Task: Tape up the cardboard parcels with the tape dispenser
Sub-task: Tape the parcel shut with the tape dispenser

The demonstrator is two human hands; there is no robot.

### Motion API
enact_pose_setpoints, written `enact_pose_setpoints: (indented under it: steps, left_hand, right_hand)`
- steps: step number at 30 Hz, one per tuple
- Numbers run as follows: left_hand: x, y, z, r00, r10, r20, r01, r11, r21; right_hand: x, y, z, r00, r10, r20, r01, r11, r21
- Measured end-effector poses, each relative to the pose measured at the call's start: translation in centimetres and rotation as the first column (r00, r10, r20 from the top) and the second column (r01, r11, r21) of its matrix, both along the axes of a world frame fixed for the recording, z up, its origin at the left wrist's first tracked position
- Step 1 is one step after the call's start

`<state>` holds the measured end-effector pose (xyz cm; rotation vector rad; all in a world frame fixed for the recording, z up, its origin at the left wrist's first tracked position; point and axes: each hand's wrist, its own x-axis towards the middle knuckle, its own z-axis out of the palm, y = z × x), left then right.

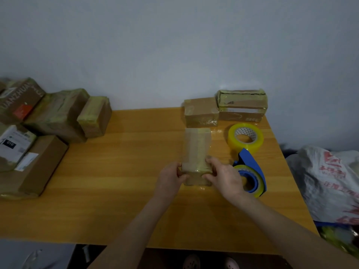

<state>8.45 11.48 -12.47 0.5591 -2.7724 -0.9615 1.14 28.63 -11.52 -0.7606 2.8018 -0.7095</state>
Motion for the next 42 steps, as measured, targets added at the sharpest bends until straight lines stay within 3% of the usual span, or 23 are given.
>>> enact_pose_setpoints:
  steps: [6,8,11,14,19,22,27,34,39,42]
  left_hand:
    - [-0.3,0.4,0.2,0.988,0.027,0.154,-0.041,0.996,0.085]
    - [-0.5,0.3,0.4,0.987,-0.042,0.152,0.026,0.994,0.108]
    - [-0.5,0.3,0.3,0.986,-0.075,0.152,0.073,0.997,0.019]
    - [-0.4,0.5,0.0,0.990,-0.056,0.128,0.052,0.998,0.032]
    - [-0.4,-0.2,0.1,0.972,-0.097,0.215,0.079,0.993,0.091]
    - [-0.4,-0.2,0.8,0.985,-0.092,0.147,0.085,0.995,0.053]
    - [-0.6,0.4,0.9,0.994,-0.033,0.100,0.043,0.994,-0.100]
    - [-0.4,0.5,1.4,0.995,-0.025,0.101,0.039,0.990,-0.135]
    - [-1.4,1.2,2.5,0.988,0.060,0.144,-0.055,0.998,-0.039]
    - [-2.1,2.4,2.2,0.984,0.078,0.160,-0.101,0.985,0.137]
  right_hand:
    - [-0.6,-0.9,0.5,0.992,0.047,-0.114,-0.025,0.982,0.188]
    - [-0.9,-1.2,0.6,0.992,0.041,-0.116,-0.019,0.983,0.183]
    - [-1.0,-1.1,0.1,0.993,0.072,-0.098,-0.058,0.989,0.136]
    - [-0.9,-0.5,-0.8,0.994,0.103,-0.034,-0.099,0.992,0.084]
    - [-1.3,0.2,-0.7,0.981,0.122,0.148,-0.120,0.992,-0.026]
    - [-2.0,1.0,-0.3,0.960,0.134,0.246,-0.116,0.990,-0.084]
    - [-1.6,0.9,-0.2,0.984,0.119,0.133,-0.117,0.993,-0.025]
    - [-1.3,0.6,-0.2,0.996,0.085,0.036,-0.086,0.996,0.016]
    - [-0.9,0.4,-0.2,0.998,0.051,0.021,-0.051,0.999,0.003]
    - [-1.0,0.5,-0.2,0.998,0.037,0.058,-0.034,0.998,-0.055]
